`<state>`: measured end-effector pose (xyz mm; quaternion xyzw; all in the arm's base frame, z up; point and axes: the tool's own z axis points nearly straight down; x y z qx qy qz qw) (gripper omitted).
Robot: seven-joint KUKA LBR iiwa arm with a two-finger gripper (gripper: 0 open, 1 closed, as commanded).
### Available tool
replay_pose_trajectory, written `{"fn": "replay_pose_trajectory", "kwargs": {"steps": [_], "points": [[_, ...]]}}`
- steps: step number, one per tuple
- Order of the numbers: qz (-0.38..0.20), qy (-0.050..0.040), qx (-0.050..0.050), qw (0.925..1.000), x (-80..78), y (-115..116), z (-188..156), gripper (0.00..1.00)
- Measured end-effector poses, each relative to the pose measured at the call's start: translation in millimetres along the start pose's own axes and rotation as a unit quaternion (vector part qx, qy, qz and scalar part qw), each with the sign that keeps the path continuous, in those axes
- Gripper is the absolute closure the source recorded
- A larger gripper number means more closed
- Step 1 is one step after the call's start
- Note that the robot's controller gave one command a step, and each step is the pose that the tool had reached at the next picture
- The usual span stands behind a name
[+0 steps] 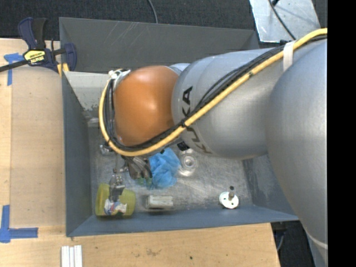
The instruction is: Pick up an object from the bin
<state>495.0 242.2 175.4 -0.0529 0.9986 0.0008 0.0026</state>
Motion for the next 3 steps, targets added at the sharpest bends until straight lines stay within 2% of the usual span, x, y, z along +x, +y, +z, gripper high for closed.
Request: {"fn": "replay_pose_trajectory", "kwargs": {"steps": [1,2,3], "points": [[-0.156,0.0021,0.000,0.9878,6.5,-5,32,0.00],[-0.247,-0.0042,-0.002,0.9690,6.8,1,74,0.00],[-0.184,-0.0109,-0.002,0.9830,3.6,-2,90,0.00]]}}
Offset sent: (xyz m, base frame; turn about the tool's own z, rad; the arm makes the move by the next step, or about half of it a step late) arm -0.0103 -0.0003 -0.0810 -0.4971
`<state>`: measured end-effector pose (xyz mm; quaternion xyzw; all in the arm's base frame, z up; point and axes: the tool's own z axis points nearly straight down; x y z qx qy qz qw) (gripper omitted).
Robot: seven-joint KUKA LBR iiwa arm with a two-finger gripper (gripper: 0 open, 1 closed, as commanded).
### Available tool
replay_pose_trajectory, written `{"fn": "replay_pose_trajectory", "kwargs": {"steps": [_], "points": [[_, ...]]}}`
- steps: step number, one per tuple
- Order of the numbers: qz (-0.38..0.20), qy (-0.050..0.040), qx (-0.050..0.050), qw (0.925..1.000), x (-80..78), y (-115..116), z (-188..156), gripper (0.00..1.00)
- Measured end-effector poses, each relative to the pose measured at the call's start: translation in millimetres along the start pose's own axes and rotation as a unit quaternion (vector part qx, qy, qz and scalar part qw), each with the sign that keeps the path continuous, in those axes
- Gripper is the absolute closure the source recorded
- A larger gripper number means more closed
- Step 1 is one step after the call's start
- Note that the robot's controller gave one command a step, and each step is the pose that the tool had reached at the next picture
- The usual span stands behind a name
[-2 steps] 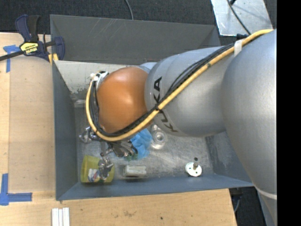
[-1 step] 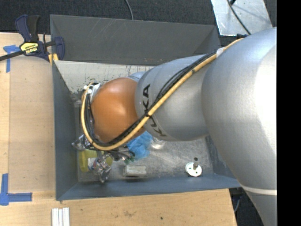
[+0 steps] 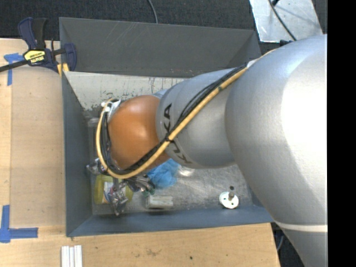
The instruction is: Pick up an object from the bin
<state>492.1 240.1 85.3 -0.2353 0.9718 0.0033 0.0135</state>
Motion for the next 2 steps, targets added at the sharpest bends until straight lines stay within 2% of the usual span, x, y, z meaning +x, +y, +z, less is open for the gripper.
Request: {"fn": "replay_pose_trajectory", "kwargs": {"steps": [1,2], "points": [[-0.070,0.0046,0.000,0.9975,2.2,3.6,-1.9,0.00],[-0.167,0.0130,-0.001,0.9858,-7.0,-3.1,-3.9,0.00]]}}
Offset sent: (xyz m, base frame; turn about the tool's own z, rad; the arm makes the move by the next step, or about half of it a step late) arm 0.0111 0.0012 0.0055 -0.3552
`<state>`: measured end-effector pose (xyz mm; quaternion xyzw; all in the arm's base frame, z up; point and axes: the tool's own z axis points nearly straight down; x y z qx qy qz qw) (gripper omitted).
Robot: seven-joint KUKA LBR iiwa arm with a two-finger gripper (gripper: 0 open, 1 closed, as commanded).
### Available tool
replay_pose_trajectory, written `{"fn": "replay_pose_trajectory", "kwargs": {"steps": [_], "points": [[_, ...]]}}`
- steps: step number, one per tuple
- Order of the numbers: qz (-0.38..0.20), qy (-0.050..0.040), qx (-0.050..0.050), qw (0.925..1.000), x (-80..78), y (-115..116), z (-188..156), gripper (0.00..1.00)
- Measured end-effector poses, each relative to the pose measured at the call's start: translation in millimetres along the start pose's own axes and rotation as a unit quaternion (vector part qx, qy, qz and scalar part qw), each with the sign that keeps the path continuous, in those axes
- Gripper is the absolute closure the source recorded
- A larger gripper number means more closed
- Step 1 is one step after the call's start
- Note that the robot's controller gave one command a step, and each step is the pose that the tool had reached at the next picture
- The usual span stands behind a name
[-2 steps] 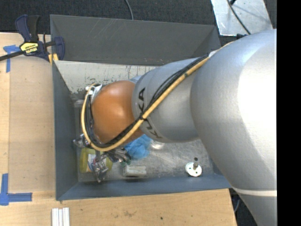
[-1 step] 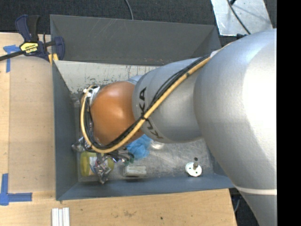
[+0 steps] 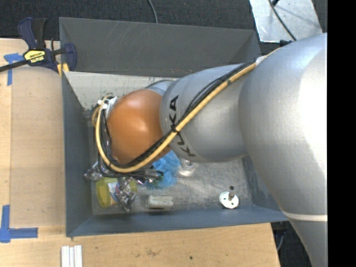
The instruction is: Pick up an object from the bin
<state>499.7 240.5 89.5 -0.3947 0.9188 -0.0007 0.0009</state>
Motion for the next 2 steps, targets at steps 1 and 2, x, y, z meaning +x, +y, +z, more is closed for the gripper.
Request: {"fn": "replay_pose_trajectory", "kwargs": {"steps": [1,2], "points": [[0.168,-0.0155,-0.001,0.9857,10.0,-2.0,7.3,1.00],[0.168,-0.0158,-0.001,0.9857,10.2,-2.4,8.5,0.00]]}}
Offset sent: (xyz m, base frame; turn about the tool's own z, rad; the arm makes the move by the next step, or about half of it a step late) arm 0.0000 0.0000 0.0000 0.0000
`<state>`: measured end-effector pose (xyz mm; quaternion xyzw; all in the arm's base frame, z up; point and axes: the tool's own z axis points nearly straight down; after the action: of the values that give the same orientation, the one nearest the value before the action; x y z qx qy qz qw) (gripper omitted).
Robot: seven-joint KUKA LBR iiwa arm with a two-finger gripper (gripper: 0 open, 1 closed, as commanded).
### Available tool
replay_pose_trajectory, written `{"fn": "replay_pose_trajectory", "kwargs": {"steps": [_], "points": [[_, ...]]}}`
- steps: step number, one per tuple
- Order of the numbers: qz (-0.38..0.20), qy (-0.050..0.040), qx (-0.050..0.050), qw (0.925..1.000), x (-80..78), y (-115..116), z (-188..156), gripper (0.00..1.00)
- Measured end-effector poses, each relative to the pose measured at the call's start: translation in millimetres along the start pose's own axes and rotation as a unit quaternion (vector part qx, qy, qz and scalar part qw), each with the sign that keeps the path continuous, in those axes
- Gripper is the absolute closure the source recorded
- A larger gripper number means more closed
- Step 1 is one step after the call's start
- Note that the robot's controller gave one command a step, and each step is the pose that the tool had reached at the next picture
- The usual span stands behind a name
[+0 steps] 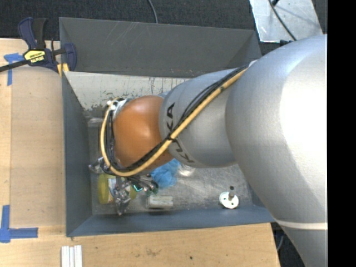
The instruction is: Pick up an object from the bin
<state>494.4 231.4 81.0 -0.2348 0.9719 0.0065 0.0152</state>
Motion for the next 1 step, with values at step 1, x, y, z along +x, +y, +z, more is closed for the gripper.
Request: {"fn": "replay_pose_trajectory", "kwargs": {"steps": [1], "points": [[0.001,0.0000,0.000,1.0000,0.0,0.1,0.4,0.00]]}}
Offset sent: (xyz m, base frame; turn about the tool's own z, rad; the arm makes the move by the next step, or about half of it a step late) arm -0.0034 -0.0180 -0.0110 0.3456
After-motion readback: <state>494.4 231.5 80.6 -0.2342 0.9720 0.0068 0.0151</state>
